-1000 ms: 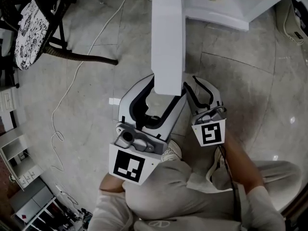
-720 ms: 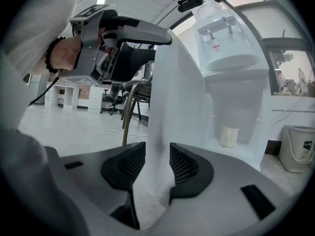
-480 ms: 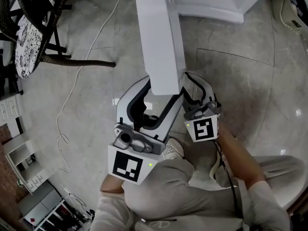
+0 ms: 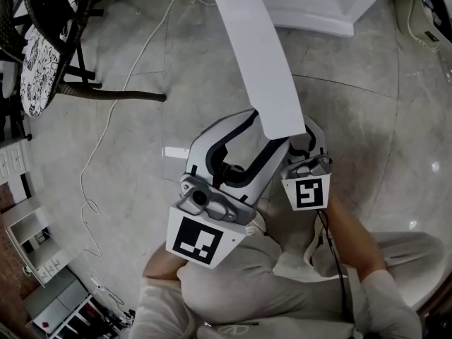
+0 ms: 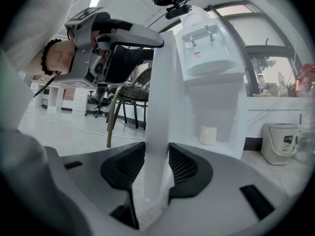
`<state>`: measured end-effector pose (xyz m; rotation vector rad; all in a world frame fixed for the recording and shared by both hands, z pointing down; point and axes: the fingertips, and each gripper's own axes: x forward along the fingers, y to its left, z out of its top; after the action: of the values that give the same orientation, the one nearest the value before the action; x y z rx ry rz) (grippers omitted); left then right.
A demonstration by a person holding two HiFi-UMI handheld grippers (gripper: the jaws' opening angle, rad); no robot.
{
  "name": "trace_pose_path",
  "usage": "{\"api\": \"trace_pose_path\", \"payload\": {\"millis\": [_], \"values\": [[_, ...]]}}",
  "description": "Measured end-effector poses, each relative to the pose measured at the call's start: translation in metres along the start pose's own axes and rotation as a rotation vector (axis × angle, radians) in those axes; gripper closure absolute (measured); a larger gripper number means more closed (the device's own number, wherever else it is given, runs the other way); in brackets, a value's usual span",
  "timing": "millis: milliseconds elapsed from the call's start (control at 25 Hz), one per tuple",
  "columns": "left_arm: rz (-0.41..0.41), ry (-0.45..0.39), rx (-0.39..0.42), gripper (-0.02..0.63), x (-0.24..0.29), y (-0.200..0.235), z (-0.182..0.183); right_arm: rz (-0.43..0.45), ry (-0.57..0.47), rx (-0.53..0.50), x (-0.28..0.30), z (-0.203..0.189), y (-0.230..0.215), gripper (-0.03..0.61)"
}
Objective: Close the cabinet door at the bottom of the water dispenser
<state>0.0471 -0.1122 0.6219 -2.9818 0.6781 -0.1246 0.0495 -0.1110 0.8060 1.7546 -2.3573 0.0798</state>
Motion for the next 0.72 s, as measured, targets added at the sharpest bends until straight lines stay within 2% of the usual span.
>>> {"api": "trace_pose_path", "payload": {"millis": [120, 320, 440, 600, 720], "values": [[-0.037, -0.017, 0.003, 0.460, 0.008, -0.006, 0.001, -0.049, -0.033, 0.052, -0.005, 0.001, -0.013, 0.425], [-0.085, -0.045, 0.001, 0.469, 0.019, -0.013, 0.002, -0.058, -0.018, 0.031, -0.012, -0.003, -0.028, 0.425], [-0.102, -0.052, -0.030, 0.486, 0.018, -0.013, -0.002, -0.035, -0.041, 0.033, -0.013, -0.001, -0.033, 0.425], [-0.092, -0.021, -0.055, 0.491, 0.009, -0.011, -0.019, 0.012, 0.011, -0.019, -0.013, -0.005, -0.032, 0.416], [-0.074, 0.012, -0.069, 0.491, 0.003, -0.009, -0.034, 0.046, 0.036, -0.036, -0.009, -0.005, -0.025, 0.382]]}}
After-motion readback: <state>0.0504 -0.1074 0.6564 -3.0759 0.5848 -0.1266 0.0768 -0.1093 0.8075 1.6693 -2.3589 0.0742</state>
